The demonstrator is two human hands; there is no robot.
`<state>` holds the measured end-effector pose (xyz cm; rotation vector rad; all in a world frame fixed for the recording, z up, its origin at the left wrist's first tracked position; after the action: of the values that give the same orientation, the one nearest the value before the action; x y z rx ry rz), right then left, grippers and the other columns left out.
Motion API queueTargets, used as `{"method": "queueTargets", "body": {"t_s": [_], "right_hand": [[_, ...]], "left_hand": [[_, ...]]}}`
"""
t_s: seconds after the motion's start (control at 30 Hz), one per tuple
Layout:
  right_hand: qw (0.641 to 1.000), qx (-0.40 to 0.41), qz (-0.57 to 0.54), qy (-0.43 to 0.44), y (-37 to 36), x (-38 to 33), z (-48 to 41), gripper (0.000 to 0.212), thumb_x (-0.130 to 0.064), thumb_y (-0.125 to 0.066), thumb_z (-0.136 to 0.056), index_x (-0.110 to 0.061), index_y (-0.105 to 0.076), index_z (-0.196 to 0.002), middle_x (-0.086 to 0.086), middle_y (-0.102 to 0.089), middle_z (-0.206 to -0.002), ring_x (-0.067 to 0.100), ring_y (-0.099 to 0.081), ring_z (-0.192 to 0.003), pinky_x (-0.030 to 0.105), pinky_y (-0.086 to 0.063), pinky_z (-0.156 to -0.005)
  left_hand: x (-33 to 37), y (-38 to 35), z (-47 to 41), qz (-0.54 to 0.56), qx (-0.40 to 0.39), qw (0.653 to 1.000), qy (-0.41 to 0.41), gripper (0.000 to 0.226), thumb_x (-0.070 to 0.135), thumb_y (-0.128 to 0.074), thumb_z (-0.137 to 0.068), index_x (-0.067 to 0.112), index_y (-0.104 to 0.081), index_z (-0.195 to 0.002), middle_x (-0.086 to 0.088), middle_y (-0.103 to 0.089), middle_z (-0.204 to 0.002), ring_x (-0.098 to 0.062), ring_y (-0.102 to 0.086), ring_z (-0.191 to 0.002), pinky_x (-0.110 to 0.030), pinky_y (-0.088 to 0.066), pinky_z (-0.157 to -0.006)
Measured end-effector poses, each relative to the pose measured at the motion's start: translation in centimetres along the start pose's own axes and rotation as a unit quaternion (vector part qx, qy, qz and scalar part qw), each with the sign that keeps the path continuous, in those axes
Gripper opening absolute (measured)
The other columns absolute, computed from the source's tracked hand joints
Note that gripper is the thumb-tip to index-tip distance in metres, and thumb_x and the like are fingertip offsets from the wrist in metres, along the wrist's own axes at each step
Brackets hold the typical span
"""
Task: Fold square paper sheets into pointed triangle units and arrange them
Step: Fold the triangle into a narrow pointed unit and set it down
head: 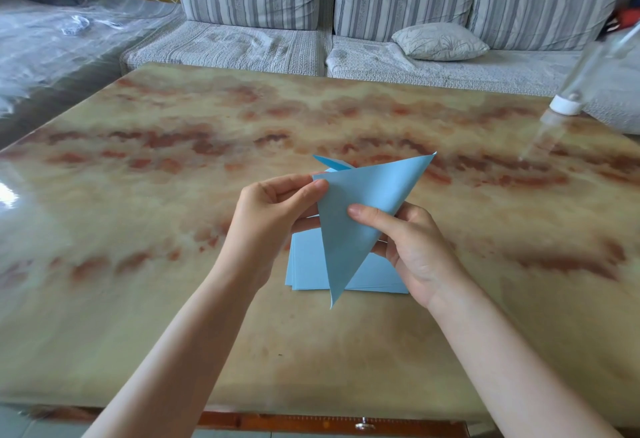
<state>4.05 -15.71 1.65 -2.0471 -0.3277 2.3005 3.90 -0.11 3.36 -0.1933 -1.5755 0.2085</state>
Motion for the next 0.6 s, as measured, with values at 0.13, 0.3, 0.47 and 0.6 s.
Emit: {"method": "queueTargets", "body": {"t_s": [0.13,0.3,0.47,0.6], "right_hand": [[1.0,0.0,0.001,0.001,0.06,-0.03,-0.01,0.013,-0.01,-0.068,-0.083,-0.014,-0.071,-0.095,0.005,-0.074,-0.096,0.015,-0.07,-0.085,0.027,-0.056,-0.072],[1.0,0.003,0.003,-0.001,0.09,-0.06,-0.07,0.013,-0.009,-0.068,-0.082,-0.013,-0.071,-0.095,0.004,-0.074,-0.095,0.014,-0.07,-0.083,0.027,-0.056,-0.072],[1.0,0.005,0.001,-0.003,0.07,0.01,-0.13,0.013,-0.009,-0.069,-0.082,-0.013,-0.071,-0.095,0.004,-0.074,-0.094,0.015,-0.07,-0.083,0.027,-0.055,-0.072],[1.0,0.004,0.001,-0.002,-0.02,0.02,-0.1,0.012,-0.009,-0.069,-0.083,-0.013,-0.071,-0.094,0.004,-0.075,-0.093,0.014,-0.07,-0.083,0.026,-0.055,-0.071]], "left_hand": [[-0.03,-0.04,-0.02,-0.006,0.0,1.0,-0.002,0.012,0.009,-0.061,-0.09,0.01,-0.071,-0.095,-0.004,-0.076,-0.086,-0.015,-0.073,-0.081,-0.022,-0.056,-0.067],[0.0,-0.07,-0.02,-0.01,0.002,1.0,-0.004,0.013,0.008,-0.06,-0.09,0.01,-0.071,-0.095,-0.004,-0.076,-0.085,-0.015,-0.073,-0.08,-0.021,-0.056,-0.067],[-0.01,-0.07,0.02,-0.011,0.005,1.0,-0.004,0.012,0.008,-0.06,-0.09,0.011,-0.071,-0.095,-0.004,-0.076,-0.086,-0.015,-0.073,-0.081,-0.022,-0.057,-0.068],[-0.05,0.07,-0.03,-0.012,0.01,1.0,-0.001,0.012,0.009,-0.061,-0.09,0.01,-0.071,-0.097,-0.005,-0.076,-0.087,-0.016,-0.073,-0.082,-0.023,-0.057,-0.069]]}}
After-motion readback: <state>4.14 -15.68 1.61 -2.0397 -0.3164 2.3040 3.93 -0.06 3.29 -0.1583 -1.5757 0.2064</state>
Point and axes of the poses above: each hand's wrist, its own z-axis away from the middle knuckle, its own y-axis out of the back of the hand, x = y × z, the point moved 5 cm from there along -z, towards the middle knuckle
